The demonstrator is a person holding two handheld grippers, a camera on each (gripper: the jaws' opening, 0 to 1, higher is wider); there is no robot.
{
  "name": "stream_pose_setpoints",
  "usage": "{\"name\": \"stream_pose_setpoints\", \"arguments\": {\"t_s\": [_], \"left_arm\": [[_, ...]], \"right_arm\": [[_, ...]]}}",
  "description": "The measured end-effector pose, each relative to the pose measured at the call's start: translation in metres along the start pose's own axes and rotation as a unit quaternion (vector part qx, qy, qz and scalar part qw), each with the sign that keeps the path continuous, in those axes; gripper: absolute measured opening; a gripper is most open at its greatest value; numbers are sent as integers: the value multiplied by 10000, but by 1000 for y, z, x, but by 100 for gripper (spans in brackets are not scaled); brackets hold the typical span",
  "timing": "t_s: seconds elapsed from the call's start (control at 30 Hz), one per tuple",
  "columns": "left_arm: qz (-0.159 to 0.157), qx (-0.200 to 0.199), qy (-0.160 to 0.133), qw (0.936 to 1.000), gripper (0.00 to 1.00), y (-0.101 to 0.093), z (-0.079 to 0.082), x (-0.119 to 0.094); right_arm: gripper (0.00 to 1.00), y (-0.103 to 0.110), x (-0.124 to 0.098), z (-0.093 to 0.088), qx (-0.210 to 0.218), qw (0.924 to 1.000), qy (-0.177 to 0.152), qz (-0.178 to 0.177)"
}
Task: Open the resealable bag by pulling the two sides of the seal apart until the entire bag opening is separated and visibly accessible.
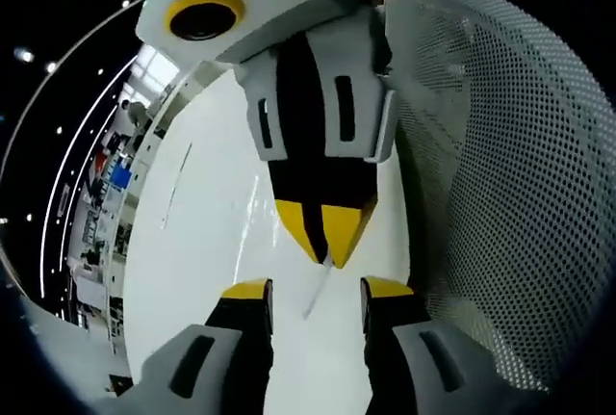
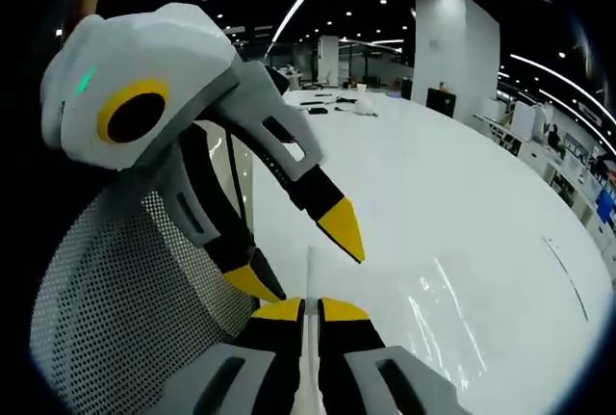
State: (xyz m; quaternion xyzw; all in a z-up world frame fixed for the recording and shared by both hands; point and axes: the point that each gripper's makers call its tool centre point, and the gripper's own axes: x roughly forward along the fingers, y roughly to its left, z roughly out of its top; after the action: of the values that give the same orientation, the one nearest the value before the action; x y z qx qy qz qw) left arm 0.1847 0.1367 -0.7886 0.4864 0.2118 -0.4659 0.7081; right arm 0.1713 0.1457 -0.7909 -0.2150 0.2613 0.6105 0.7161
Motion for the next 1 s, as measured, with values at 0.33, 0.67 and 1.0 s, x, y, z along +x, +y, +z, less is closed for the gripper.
{"name": "stream_pose_setpoints", "arguments": {"t_s": [0.33,0.67,1.0], "left_arm": [[-136,726,-16,9973,13,-6,6,0],[-258,868,44,9959,0,-10,6,0],[-301,911,-104,9953,0,-10,8,1]], "right_arm": [[1,2,-2,-2,-212,9997,111,-25],[1,5,-5,-2,-353,9992,177,-16],[1,5,-5,-3,-906,9947,445,-188]]}}
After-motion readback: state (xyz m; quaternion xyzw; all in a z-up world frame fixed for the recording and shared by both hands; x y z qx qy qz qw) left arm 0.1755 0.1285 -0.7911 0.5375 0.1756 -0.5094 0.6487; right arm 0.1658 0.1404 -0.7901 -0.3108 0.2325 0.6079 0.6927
